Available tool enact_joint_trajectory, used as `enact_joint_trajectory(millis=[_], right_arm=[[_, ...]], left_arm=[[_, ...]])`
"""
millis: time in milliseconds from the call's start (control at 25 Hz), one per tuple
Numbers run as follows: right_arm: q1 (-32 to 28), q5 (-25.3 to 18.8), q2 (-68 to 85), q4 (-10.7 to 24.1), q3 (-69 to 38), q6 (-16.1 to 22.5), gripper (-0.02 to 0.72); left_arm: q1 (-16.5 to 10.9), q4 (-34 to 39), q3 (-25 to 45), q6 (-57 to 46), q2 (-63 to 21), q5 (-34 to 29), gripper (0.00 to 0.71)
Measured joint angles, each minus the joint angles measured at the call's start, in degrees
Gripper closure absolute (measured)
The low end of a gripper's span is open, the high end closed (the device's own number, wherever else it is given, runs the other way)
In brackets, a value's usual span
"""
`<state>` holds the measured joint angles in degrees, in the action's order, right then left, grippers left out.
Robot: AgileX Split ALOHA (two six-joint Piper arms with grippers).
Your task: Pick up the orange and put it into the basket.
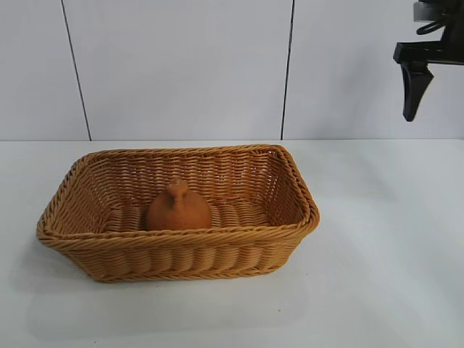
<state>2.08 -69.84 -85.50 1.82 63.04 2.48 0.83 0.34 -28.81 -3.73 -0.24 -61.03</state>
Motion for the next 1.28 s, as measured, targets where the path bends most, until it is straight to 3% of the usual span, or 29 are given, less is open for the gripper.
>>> enact_joint_trajectory(millis=[120,320,480,960,1280], right_arm=[[0.00,0.22,11.10,0.00,-10.89,-0.04,0.064],[0.00,7.14,28.94,0.00,-26.73,-0.04,0.064],[0.00,10.03,44.10,0.00,-33.95,-0.67,0.064],[0.00,11.28,79.71,-0.05,-34.92,-1.09,0.064],[0.00,11.33,85.86,-0.05,-34.92,-1.09,0.064]], left_arm=[[0.00,0.00,0.00,0.00,0.00,0.00,0.047],[0.00,0.00,0.00,0.06,0.00,0.00,0.047],[0.00,0.00,0.00,0.06,0.00,0.00,0.047],[0.00,0.02,0.00,0.06,0.00,0.12,0.047],[0.00,0.02,0.00,0.06,0.00,0.12,0.047]])
